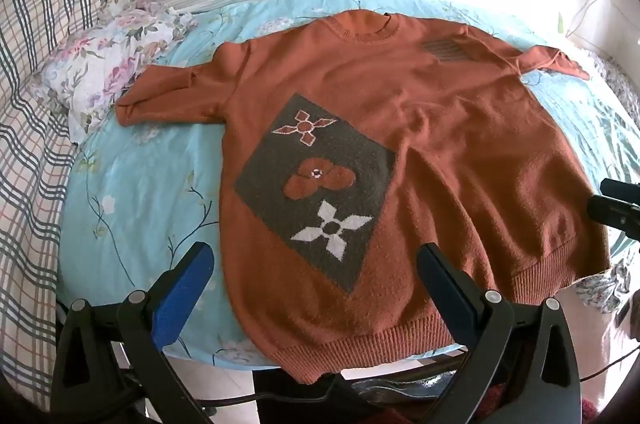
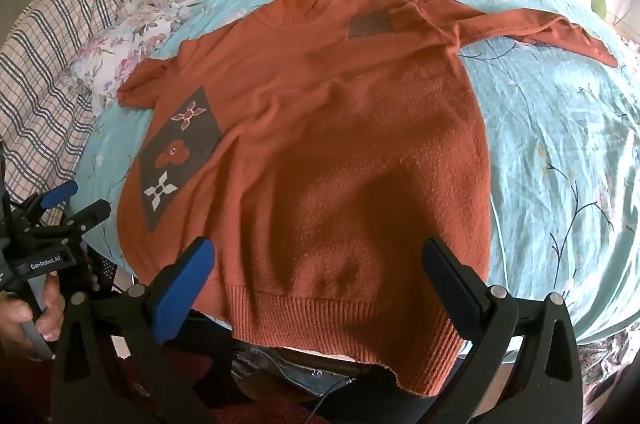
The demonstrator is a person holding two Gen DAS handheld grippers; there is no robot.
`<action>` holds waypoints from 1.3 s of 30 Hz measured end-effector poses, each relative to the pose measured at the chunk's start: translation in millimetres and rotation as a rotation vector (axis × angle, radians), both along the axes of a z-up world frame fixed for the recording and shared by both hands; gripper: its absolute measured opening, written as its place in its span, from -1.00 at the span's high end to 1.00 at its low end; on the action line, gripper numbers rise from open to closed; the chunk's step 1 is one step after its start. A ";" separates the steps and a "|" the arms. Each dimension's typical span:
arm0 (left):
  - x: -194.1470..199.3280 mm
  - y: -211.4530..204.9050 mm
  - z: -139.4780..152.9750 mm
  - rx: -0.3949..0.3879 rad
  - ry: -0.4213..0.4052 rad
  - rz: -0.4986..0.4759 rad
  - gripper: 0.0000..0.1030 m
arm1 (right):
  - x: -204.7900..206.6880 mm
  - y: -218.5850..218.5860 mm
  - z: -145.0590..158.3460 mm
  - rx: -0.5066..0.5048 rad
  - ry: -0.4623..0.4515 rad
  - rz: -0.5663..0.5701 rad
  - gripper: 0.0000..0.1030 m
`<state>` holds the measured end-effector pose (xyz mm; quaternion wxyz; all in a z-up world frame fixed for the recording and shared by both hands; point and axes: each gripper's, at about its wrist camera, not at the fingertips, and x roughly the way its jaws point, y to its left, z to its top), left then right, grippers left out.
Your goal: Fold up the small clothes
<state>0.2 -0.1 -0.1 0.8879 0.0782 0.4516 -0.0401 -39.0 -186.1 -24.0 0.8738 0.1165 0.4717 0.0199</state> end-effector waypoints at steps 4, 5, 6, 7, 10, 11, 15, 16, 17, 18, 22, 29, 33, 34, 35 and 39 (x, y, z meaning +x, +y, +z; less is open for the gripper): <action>0.9 -1.8 -1.0 0.002 0.004 0.000 -0.98 | 0.8 -0.6 0.9 -0.004 0.001 0.001 -0.99; 1.2 -1.7 -1.2 0.003 0.005 0.000 -0.98 | 1.1 -0.4 0.5 -0.005 0.002 0.002 -0.99; 1.5 -1.6 -1.5 0.004 0.005 0.000 -0.98 | 0.6 -0.4 0.8 -0.018 0.006 0.000 -0.99; 1.9 -1.4 -1.8 0.005 0.006 0.000 -0.98 | 2.9 1.4 -0.2 -0.018 0.007 0.001 -0.99; 2.9 0.3 -2.6 0.006 0.007 0.003 -0.98 | -0.2 -4.7 0.3 -0.023 0.009 0.000 -0.99; 3.3 0.9 -2.9 0.006 0.008 0.004 -0.98 | 4.2 -2.7 -0.2 -0.020 0.008 0.002 -0.99; 0.0 0.7 -4.8 0.000 0.001 0.002 -0.98 | 3.0 0.8 0.6 -0.031 0.009 0.005 -0.99; 0.0 1.1 -4.6 0.000 -0.002 0.001 -0.98 | 2.7 1.0 0.3 -0.029 0.006 0.004 -0.99; -0.1 1.2 -5.1 0.001 -0.002 0.000 -0.98 | 2.7 0.5 0.1 -0.026 0.002 0.003 -0.99; -0.3 1.2 -5.4 0.000 -0.002 -0.001 -0.98 | 2.9 0.2 0.3 -0.024 0.002 0.004 -0.99; 1.4 1.9 -3.3 0.001 -0.003 -0.003 -0.98 | 3.6 3.5 1.5 -0.026 0.004 0.004 -0.99; 1.7 -1.5 -3.0 0.000 -0.005 -0.004 -0.98 | 3.1 1.8 1.5 -0.039 -0.001 0.004 -0.99; 1.8 -1.9 -3.0 0.001 0.001 -0.007 -0.98 | 3.4 5.6 1.7 -0.044 0.002 0.003 -0.99; 1.5 -2.3 -2.9 0.001 0.001 -0.008 -0.98 | 3.8 5.9 1.6 -0.039 0.002 0.002 -0.99; 1.6 -2.6 -3.0 0.002 0.000 -0.008 -0.98 | 3.9 4.5 1.0 -0.026 0.005 0.003 -0.99; 2.9 -5.8 -3.8 0.009 0.000 -0.010 -0.98 | 4.2 3.2 0.9 0.004 0.017 0.003 -0.99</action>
